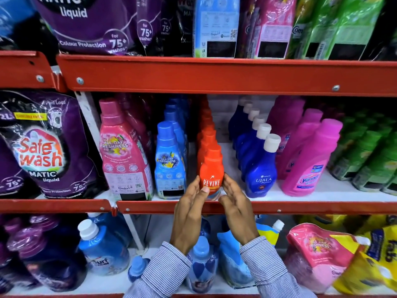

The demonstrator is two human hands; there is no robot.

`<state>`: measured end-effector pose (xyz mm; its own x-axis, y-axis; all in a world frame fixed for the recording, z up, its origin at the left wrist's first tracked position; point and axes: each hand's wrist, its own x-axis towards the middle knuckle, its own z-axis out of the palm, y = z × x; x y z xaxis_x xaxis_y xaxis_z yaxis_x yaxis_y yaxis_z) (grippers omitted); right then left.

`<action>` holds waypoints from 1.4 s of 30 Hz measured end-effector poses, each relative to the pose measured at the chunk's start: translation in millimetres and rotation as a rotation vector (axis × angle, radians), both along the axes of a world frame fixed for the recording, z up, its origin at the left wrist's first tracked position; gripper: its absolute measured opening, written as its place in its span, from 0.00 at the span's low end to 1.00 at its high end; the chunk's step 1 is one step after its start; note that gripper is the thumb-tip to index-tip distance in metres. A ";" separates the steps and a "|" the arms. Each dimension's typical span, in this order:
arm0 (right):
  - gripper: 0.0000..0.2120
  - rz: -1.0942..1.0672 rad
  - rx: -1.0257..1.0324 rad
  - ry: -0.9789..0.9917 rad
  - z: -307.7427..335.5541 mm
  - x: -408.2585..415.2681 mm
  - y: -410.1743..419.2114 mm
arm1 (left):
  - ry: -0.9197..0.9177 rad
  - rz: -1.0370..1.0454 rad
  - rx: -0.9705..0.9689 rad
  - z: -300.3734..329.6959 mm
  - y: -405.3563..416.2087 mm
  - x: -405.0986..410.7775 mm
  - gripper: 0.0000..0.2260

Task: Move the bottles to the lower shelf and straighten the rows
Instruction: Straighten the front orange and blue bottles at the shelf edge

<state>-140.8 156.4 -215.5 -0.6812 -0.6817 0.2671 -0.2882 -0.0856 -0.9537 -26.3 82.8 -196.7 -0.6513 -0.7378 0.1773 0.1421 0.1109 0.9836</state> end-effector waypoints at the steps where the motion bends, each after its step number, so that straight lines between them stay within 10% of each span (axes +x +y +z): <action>1: 0.32 0.001 -0.010 0.012 -1.2 -0.4 0.9 | 0.006 0.009 0.004 0.1 0.8 0.1 0.31; 8: 0.16 -0.240 -0.232 0.033 7.4 1.9 26.5 | 0.089 0.340 -0.231 -9.9 4.0 11.1 0.23; 12: 0.09 -0.509 -0.351 -0.031 3.0 -57.3 91.2 | 0.069 0.189 -0.259 -10.5 63.2 -45.9 0.20; 21: 0.46 -0.211 -0.029 -0.171 8.4 -89.5 73.3 | -0.024 -0.033 -0.064 -2.2 70.5 -84.6 0.36; 25: 0.29 -0.105 -0.052 -0.191 12.6 -95.9 75.4 | -0.020 -0.030 -0.046 2.3 74.1 -92.3 0.39; 42: 0.24 -0.072 -0.158 -0.205 7.4 -100.9 78.6 | 0.007 0.009 0.033 -2.3 72.8 -101.4 0.35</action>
<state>-241.7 235.0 -208.1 -0.7772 -0.5903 0.2181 -0.1015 -0.2244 -0.9692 -127.7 155.6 -199.0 -0.6438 -0.7489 0.1573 0.1484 0.0794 0.9857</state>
